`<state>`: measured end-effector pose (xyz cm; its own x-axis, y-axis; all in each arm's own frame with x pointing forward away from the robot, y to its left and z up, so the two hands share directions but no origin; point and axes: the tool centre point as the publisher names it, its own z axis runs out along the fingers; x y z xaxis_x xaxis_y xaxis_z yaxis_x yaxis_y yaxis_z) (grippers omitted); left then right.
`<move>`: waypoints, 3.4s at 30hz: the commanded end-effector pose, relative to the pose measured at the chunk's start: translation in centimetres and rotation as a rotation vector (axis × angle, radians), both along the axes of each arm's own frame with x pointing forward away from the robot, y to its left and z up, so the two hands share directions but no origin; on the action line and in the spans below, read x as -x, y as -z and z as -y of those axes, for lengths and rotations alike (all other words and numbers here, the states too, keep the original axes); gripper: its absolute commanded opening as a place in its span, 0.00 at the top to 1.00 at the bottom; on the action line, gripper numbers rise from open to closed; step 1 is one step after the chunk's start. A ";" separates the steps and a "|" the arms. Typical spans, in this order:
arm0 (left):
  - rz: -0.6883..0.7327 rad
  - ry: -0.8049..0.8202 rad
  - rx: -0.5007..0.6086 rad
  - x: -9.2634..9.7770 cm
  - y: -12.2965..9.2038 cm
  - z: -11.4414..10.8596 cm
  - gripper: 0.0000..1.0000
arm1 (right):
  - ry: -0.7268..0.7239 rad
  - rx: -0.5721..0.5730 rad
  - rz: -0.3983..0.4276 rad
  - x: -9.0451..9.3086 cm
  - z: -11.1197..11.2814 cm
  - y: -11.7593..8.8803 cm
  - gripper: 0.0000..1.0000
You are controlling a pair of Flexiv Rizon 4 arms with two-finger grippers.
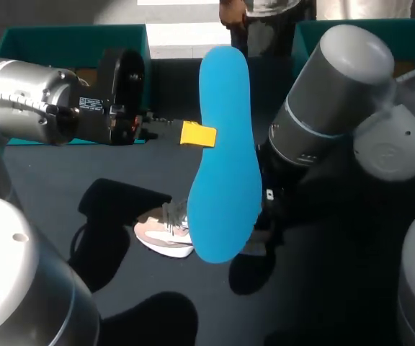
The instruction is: Take the shoe out of the shoebox, open the shoe tongue, remove and reinsert the insole, then place the shoe into the shoebox
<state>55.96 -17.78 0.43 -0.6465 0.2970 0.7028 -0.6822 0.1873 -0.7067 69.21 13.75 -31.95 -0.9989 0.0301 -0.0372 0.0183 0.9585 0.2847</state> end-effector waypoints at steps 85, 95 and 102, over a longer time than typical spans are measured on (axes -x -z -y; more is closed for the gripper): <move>0.000 -0.003 -0.001 0.2 0.1 0.0 1.00 | 0.834 -0.229 -0.167 -2.8 -5.2 3.9 1.00; 0.000 -0.003 -0.001 0.2 0.1 0.0 1.00 | 1.372 -0.358 -0.078 -2.1 -4.5 5.4 1.00; 0.000 -0.003 -0.001 0.2 0.1 0.0 1.00 | 1.494 -0.353 -0.049 -2.2 -3.4 5.5 1.00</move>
<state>55.96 -17.78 0.43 -0.6465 0.2970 0.7028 -0.6822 0.1873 -0.7067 71.97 17.41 -37.82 -0.2933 0.9261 0.2374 0.9014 0.1851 0.3914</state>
